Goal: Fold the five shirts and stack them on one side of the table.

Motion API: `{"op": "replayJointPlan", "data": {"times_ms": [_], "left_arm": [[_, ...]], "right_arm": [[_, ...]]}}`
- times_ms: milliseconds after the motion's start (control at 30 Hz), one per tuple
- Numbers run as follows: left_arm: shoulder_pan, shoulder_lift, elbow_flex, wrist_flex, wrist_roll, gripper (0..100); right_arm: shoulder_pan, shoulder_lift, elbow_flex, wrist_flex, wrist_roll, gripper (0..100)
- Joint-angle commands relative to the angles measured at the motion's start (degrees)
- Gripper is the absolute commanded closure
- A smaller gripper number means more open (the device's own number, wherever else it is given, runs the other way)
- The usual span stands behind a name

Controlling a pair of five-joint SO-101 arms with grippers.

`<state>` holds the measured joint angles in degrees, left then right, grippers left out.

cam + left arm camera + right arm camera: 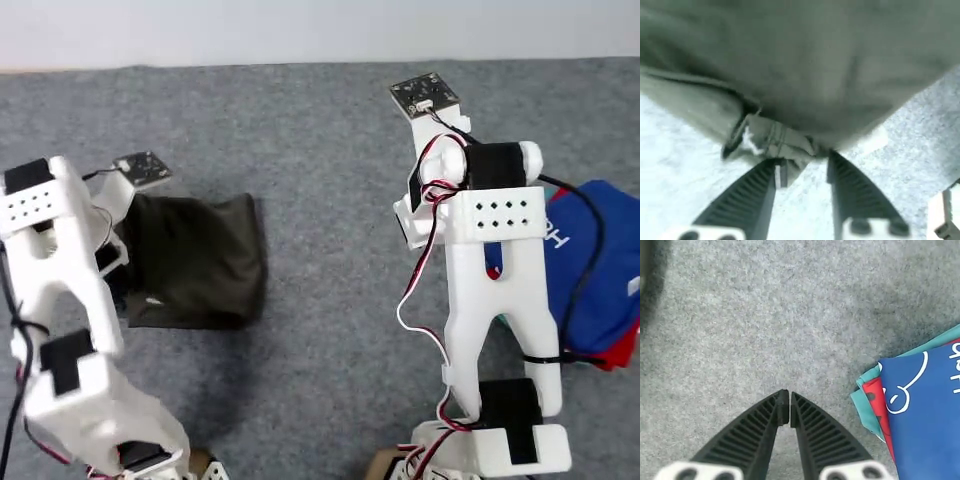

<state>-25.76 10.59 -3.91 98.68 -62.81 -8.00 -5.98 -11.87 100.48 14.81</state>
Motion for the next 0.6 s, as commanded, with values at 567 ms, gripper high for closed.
{"op": "replayJointPlan", "data": {"times_ms": [567], "left_arm": [[12.9,-20.4,23.1,-20.0,9.8,91]], "right_arm": [[0.0,-3.2,-0.1,2.0,-0.3,98.8]]}}
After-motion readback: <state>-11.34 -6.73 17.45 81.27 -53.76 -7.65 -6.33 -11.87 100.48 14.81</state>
